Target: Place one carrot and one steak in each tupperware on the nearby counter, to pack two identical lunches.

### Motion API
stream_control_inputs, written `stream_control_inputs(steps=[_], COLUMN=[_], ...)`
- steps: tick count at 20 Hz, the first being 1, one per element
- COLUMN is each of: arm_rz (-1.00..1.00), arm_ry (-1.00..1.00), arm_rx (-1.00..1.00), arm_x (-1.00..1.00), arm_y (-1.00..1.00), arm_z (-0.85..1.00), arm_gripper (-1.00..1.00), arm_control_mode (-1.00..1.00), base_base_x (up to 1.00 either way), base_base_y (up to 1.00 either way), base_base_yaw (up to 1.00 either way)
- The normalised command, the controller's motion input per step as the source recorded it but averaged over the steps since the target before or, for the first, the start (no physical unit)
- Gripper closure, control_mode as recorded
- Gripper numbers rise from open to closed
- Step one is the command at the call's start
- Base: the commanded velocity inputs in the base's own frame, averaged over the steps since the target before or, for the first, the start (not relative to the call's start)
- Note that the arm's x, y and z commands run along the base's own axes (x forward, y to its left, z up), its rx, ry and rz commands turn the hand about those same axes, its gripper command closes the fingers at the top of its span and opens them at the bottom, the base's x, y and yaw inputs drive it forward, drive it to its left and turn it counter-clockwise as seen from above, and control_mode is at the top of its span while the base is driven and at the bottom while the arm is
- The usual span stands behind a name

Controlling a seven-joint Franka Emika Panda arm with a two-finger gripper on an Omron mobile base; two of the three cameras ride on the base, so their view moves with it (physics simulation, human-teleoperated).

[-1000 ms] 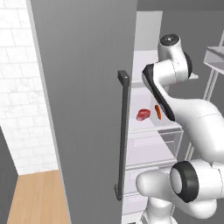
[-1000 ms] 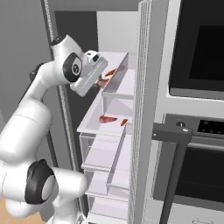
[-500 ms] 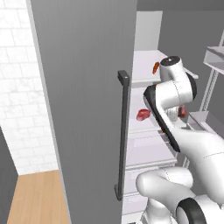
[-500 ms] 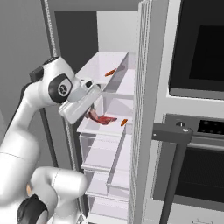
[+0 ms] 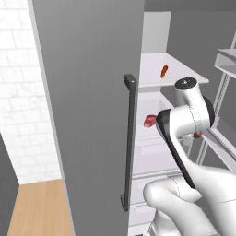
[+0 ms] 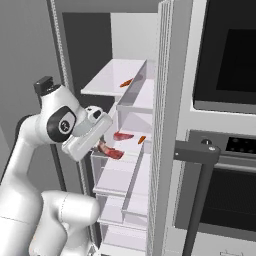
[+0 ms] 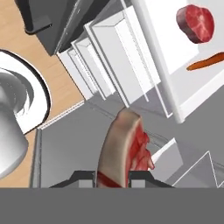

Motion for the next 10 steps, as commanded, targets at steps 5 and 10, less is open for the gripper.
stream_control_inputs(steps=[5,10], arm_rz=[0.00,0.00], arm_ry=[0.00,0.00], arm_rx=[0.00,0.00], arm_x=[-0.11,0.00], arm_y=[0.00,0.00], arm_z=[-0.01,0.00], arm_gripper=[1.00,1.00], arm_control_mode=[1.00,1.00], base_base_x=[-0.76,-1.00], base_base_y=[0.00,0.00], base_base_yaw=[0.00,0.00])
